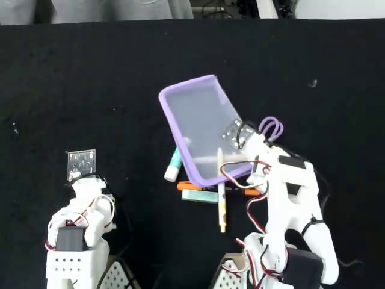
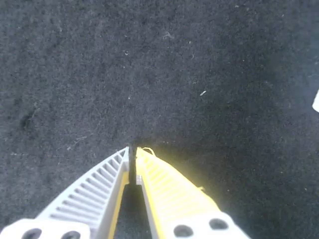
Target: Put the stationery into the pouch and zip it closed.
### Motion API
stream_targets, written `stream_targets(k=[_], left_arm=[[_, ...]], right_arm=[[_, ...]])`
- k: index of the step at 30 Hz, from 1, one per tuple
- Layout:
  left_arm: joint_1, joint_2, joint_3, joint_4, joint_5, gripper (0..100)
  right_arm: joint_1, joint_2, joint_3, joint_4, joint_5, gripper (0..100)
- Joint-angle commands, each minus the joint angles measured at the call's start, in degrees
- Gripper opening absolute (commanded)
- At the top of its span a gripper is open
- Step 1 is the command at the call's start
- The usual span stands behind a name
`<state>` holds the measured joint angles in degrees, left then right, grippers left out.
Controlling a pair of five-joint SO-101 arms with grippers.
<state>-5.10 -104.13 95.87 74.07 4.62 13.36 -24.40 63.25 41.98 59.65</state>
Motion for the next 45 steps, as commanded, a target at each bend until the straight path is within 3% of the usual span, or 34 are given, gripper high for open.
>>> stream_targets(k=[1,10,15,22,26,35,40,45], left_arm=[[0.6,-0.3,1.5,-1.1,-0.1,3],[0.6,-0.3,1.5,-1.1,-0.1,3],[0.6,-0.3,1.5,-1.1,-0.1,3],[0.6,-0.3,1.5,-1.1,-0.1,3],[0.6,-0.3,1.5,-1.1,-0.1,3],[0.6,-0.3,1.5,-1.1,-0.1,3],[0.6,-0.3,1.5,-1.1,-0.1,3],[0.6,-0.3,1.5,-1.1,-0.1,3]], right_arm=[[-0.9,0.0,-1.1,0.3,-0.6,12.4],[-0.9,0.0,-1.3,0.3,-0.6,12.3],[-0.9,0.0,-1.5,0.3,-0.6,0.8],[0.3,-0.5,-4.4,0.8,-0.6,1.1],[4.0,-0.5,-11.3,2.9,-0.6,1.1],[7.2,-0.5,-37.3,23.8,-0.6,1.1],[8.4,0.0,-48.4,27.2,-0.7,1.1],[8.4,0.0,-57.4,27.3,-5.7,1.1]])
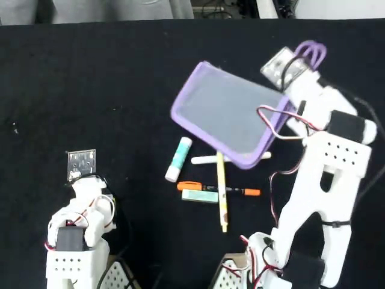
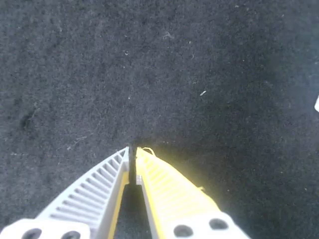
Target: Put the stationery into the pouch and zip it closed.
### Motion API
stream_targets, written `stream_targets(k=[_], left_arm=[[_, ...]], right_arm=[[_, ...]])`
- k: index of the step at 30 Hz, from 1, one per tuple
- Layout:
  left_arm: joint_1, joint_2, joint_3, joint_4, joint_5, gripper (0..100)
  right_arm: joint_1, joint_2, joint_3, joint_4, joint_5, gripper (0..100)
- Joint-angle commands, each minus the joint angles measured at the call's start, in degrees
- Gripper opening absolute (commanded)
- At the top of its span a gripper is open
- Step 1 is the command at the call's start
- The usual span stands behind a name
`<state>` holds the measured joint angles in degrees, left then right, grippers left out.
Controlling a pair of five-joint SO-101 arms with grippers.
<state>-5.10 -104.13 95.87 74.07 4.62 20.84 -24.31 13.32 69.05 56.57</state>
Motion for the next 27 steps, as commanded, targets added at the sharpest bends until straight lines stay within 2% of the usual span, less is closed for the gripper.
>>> stream_targets(k=[1,9,14,20,27], left_arm=[[0.6,-0.3,1.5,-1.1,-0.1,3],[0.6,-0.3,1.5,-1.1,-0.1,3],[0.6,-0.3,1.5,-1.1,-0.1,3],[0.6,-0.3,1.5,-1.1,-0.1,3],[0.6,-0.3,1.5,-1.1,-0.1,3]], right_arm=[[1.0,0.0,-9.2,0.0,-3.3,1.1],[1.8,2.3,-19.4,0.0,-5.2,1.1],[6.5,13.1,-28.7,-2.3,-5.3,1.1],[13.9,25.5,-47.6,-1.9,-5.2,1.1],[15.6,34.0,-67.6,9.0,-4.8,1.1]])
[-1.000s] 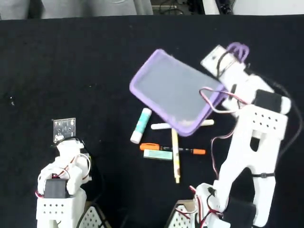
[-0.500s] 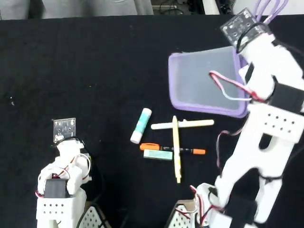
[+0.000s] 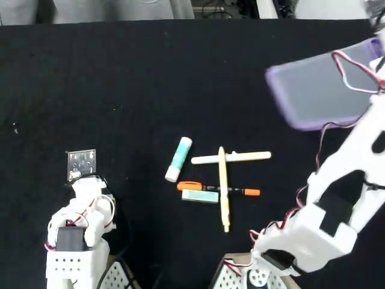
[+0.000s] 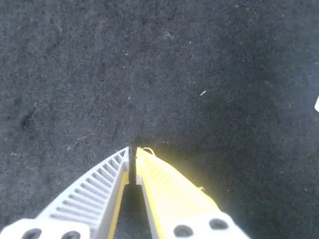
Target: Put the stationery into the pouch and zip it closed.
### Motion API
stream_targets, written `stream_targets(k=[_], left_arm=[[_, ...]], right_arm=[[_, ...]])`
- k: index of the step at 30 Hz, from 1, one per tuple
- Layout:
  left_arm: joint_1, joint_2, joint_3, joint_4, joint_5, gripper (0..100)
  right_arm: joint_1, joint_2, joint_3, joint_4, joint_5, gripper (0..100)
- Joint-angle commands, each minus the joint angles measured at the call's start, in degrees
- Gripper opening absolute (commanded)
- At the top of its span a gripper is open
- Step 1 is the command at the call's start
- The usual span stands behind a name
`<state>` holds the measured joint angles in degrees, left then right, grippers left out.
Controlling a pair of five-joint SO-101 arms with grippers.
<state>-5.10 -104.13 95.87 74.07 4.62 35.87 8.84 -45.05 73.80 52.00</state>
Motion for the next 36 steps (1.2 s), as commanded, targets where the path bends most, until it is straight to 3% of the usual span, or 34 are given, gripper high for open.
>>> stream_targets(k=[1,9,15,22,32,36], left_arm=[[0.6,-0.3,1.5,-1.1,-0.1,3],[0.6,-0.3,1.5,-1.1,-0.1,3],[0.6,-0.3,1.5,-1.1,-0.1,3],[0.6,-0.3,1.5,-1.1,-0.1,3],[0.6,-0.3,1.5,-1.1,-0.1,3],[0.6,-0.3,1.5,-1.1,-0.1,3]], right_arm=[[0.4,1.8,-11.2,6.9,-0.3,1.1],[-5.3,5.3,-16.7,26.7,-0.1,1.1],[-8.4,4.4,-10.4,27.3,-0.3,1.1],[-14.9,-3.4,6.8,27.2,-0.5,1.1],[-30.3,-22.5,38.8,26.9,-0.5,1.1],[-32.4,-29.9,54.3,20.0,-0.5,1.1]])
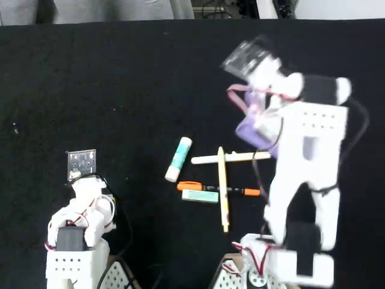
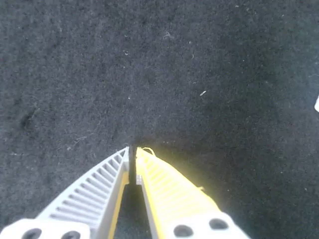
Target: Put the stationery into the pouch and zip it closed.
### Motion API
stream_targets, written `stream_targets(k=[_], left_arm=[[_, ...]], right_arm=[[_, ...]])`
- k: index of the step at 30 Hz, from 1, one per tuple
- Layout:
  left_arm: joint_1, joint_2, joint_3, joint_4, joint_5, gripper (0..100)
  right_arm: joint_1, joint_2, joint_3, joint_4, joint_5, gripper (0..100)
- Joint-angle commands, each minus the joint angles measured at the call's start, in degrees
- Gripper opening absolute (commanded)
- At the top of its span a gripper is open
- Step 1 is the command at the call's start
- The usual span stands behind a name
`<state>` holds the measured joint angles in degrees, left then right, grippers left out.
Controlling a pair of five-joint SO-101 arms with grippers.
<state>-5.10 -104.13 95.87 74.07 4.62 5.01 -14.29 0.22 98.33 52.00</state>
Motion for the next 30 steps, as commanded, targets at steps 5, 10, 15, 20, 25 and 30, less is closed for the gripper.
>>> stream_targets(k=[5,10,15,20,25,30], left_arm=[[0.6,-0.3,1.5,-1.1,-0.1,3],[0.6,-0.3,1.5,-1.1,-0.1,3],[0.6,-0.3,1.5,-1.1,-0.1,3],[0.6,-0.3,1.5,-1.1,-0.1,3],[0.6,-0.3,1.5,-1.1,-0.1,3],[0.6,-0.3,1.5,-1.1,-0.1,3]], right_arm=[[-1.4,-15.6,26.9,-15.7,-0.4,1.1],[-1.8,-24.0,37.4,-23.1,-0.5,1.1],[-1.9,-32.3,42.5,-25.8,-0.6,1.1],[-1.9,-39.7,44.4,-26.1,-4.0,1.1],[-5.4,-45.5,44.7,-25.7,-6.5,1.1],[-12.7,-47.4,47.3,-25.7,-11.4,1.1]])
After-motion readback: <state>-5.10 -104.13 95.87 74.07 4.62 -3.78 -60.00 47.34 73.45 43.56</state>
